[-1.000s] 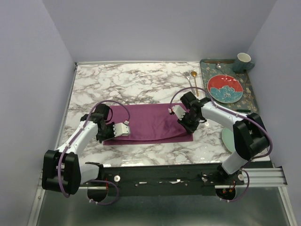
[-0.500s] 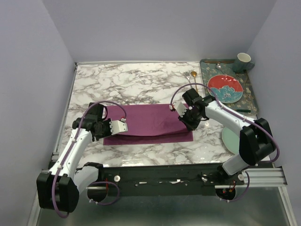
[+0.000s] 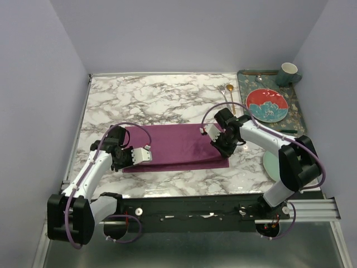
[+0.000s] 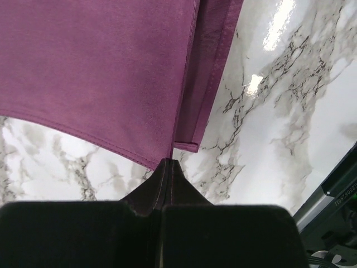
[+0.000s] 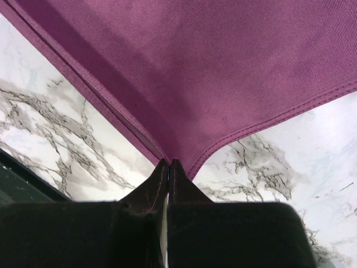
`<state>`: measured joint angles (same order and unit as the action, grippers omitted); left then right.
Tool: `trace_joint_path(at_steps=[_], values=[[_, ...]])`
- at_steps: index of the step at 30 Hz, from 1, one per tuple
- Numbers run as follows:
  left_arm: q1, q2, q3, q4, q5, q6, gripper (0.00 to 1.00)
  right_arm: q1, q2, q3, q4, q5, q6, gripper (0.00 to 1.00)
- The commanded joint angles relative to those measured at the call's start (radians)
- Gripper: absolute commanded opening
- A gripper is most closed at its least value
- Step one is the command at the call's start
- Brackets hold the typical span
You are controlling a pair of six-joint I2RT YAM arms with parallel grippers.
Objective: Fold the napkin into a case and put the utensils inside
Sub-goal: Fold and flatten the napkin at the center of the board.
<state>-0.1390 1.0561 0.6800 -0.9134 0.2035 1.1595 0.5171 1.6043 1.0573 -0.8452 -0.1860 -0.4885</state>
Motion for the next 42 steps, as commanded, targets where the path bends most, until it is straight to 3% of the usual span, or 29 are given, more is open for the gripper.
trace_joint_path(at_steps=[1,9,18,26,31,35,42], values=[[0.004,0.035,-0.033,0.022,0.02,-0.011,0.0,0.001,0.022,-0.008,0.041,0.005,-0.005,0.07],[0.004,0.036,-0.046,0.042,0.022,-0.023,0.0,0.001,0.019,0.039,0.057,0.06,-0.008,0.01],[0.004,0.074,0.013,0.145,0.036,-0.187,0.0,-0.014,0.039,0.239,0.064,0.177,-0.012,0.01],[0.018,0.165,0.248,0.482,-0.09,-0.516,0.0,-0.126,0.111,0.558,0.135,0.29,-0.024,0.01],[0.018,0.237,0.418,0.498,-0.066,-0.587,0.0,-0.137,0.155,0.662,0.146,0.289,-0.028,0.01],[0.018,0.203,0.385,0.443,-0.041,-0.505,0.0,-0.137,0.111,0.584,0.11,0.223,-0.039,0.01],[0.022,0.07,0.195,0.297,-0.023,-0.281,0.0,-0.135,0.005,0.281,0.098,0.074,-0.03,0.01]])
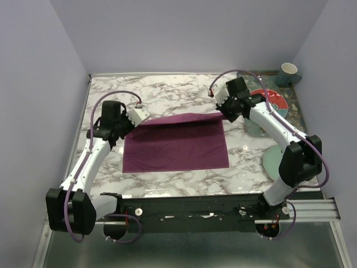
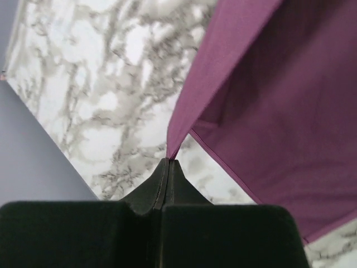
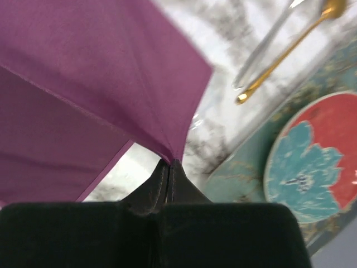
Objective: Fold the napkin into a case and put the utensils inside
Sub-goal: Fold and flatten the napkin at the center of the board.
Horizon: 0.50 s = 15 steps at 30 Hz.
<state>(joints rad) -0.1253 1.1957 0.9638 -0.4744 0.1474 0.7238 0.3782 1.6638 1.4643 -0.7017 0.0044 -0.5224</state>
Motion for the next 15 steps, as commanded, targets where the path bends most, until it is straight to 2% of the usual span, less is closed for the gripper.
trace_joint_path(at_steps=[1,8,15], values=[[0.01,-0.086,-0.126,-0.176,0.037,0.178,0.0,0.004,-0.059,-0.181,-0.05,-0.13,0.013,0.01],[0.012,-0.094,-0.295,-0.204,-0.012,0.292,0.0,0.022,-0.061,-0.341,-0.035,-0.225,0.039,0.01],[0.012,-0.093,-0.234,-0.265,0.055,0.292,0.0,0.033,-0.068,-0.322,-0.068,-0.245,0.047,0.01]])
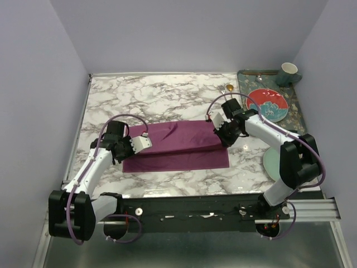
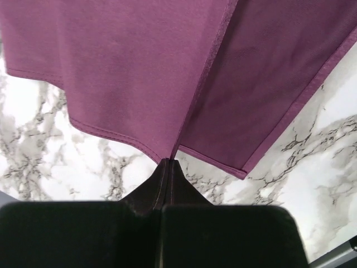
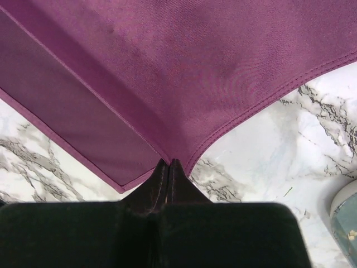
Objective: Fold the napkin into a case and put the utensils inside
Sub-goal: Fold and flatten the napkin at the center of the board.
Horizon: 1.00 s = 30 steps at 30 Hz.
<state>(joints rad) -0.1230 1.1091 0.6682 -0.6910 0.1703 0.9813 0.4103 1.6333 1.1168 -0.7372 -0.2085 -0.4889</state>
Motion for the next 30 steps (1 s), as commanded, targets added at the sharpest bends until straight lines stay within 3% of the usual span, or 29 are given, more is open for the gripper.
trace_joint_path(at_steps=[1,7,14,20,25,30], values=[[0.01,-0.006,0.08,-0.051,0.02,0.04,0.0,0.002,-0.039,0.035,-0.039,-0.031,0.013,0.01],[0.022,0.049,0.223,0.048,-0.056,-0.076,0.0,0.001,-0.035,0.174,-0.064,0.033,0.032,0.01],[0.023,0.204,0.404,0.351,-0.227,-0.245,0.0,-0.022,0.045,0.374,-0.013,0.181,0.084,0.01],[0.023,0.351,0.599,0.435,-0.276,-0.311,0.0,-0.059,0.137,0.59,-0.01,0.253,0.105,0.01],[0.023,0.374,0.628,0.411,-0.218,-0.306,0.0,-0.061,0.154,0.641,-0.031,0.235,0.087,0.01],[0.028,0.269,0.452,0.363,-0.175,-0.224,0.0,-0.061,0.097,0.49,-0.036,0.178,0.049,0.01]])
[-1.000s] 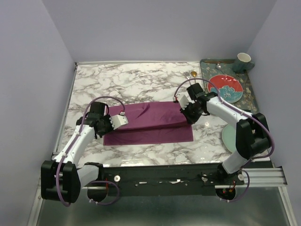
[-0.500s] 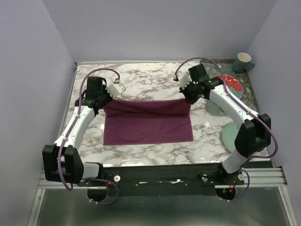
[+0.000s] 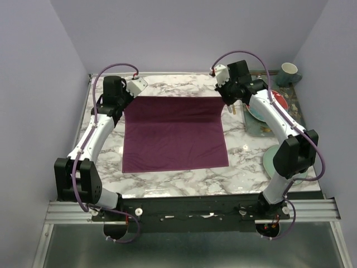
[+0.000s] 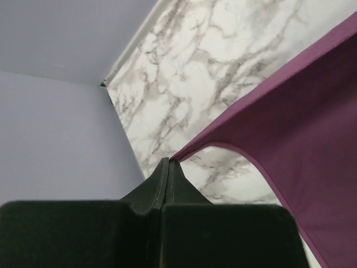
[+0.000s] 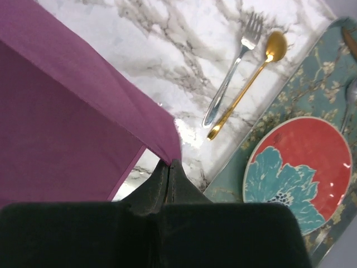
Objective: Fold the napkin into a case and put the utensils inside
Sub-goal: Fold and flatten the napkin at the center of the board.
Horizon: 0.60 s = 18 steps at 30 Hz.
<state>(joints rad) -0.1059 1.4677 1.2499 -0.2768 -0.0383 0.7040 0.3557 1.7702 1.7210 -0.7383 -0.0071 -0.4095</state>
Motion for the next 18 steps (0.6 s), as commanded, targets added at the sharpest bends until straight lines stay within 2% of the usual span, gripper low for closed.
trace_joint_path(at_steps=[1,8,12,18], values=[[0.012,-0.111,-0.195,-0.065,0.038,0.077,0.0,-0.004,-0.049,-0.145,-0.035,-0.042,-0.04,0.01],[0.017,-0.297,-0.427,-0.229,0.152,0.162,0.0,-0.004,-0.098,-0.377,-0.033,-0.14,-0.075,0.01],[0.02,-0.328,-0.526,-0.309,0.176,0.23,0.0,0.011,-0.107,-0.472,-0.036,-0.203,-0.063,0.01],[0.02,-0.375,-0.613,-0.416,0.225,0.279,0.0,0.042,-0.158,-0.604,0.008,-0.211,-0.038,0.01]])
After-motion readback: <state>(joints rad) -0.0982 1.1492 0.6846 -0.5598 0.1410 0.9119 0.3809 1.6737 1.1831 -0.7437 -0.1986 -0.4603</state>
